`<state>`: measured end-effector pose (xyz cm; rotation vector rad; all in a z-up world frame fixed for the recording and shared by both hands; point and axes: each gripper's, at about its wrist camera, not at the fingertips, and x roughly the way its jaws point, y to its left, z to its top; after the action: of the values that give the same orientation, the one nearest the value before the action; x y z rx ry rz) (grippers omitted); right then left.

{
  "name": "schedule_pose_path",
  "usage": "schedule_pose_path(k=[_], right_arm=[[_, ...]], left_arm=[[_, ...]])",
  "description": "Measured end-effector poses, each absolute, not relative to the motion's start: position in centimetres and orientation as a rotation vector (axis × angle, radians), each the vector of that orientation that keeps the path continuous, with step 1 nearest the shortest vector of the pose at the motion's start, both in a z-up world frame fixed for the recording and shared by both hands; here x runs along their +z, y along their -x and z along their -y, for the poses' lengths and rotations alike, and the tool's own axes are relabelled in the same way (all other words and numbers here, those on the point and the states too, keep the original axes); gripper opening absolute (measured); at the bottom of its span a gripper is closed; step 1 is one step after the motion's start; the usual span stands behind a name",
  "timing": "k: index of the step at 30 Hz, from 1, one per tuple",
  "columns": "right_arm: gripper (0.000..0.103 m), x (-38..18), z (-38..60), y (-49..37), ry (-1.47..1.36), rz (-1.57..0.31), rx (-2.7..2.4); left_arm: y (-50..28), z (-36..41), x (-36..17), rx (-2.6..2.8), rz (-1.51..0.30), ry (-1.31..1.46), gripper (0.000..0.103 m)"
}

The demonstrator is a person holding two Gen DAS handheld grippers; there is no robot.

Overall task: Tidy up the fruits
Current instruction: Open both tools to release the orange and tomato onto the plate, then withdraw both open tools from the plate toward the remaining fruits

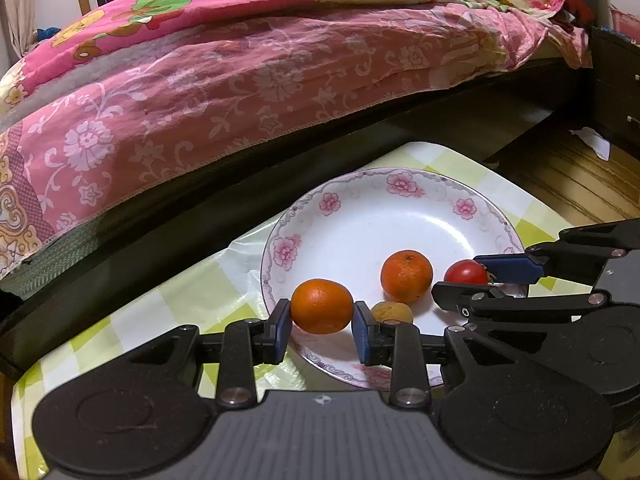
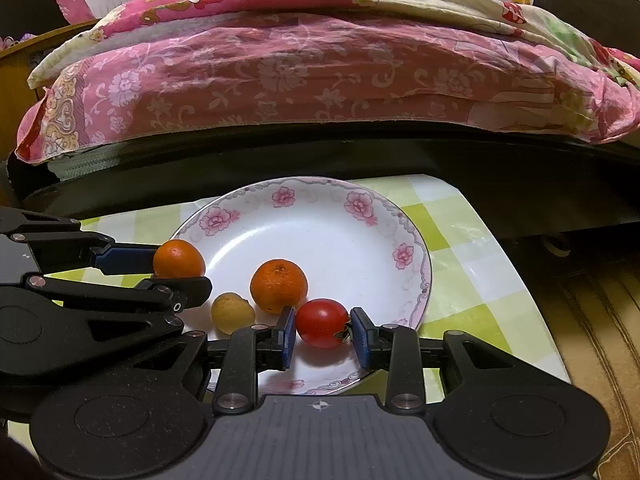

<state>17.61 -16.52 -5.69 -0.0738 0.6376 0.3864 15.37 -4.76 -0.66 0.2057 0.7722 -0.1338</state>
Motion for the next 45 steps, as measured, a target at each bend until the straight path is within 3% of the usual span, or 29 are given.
schedule_pose_path(k=[8,26,45], right_arm=[[0.031,-5.1,17.1,-17.6,0.039,-0.623,0.391],[0.032,-3.5,20.4,-17.1,-0.145,-0.610,0.377],[0.032,-2.3,17.0,-8.5,0.084,-0.666,0.514]], left_arm=[[-15.1,4.5,0.5,-0.144,-0.739,-0.202,0.046],[-9.6,-1.5,3.5,-0.136,-0.724,-0.108,0.046],[-4.3,-4.8,3.7,-0.259,-0.774,-0.011,0.047]])
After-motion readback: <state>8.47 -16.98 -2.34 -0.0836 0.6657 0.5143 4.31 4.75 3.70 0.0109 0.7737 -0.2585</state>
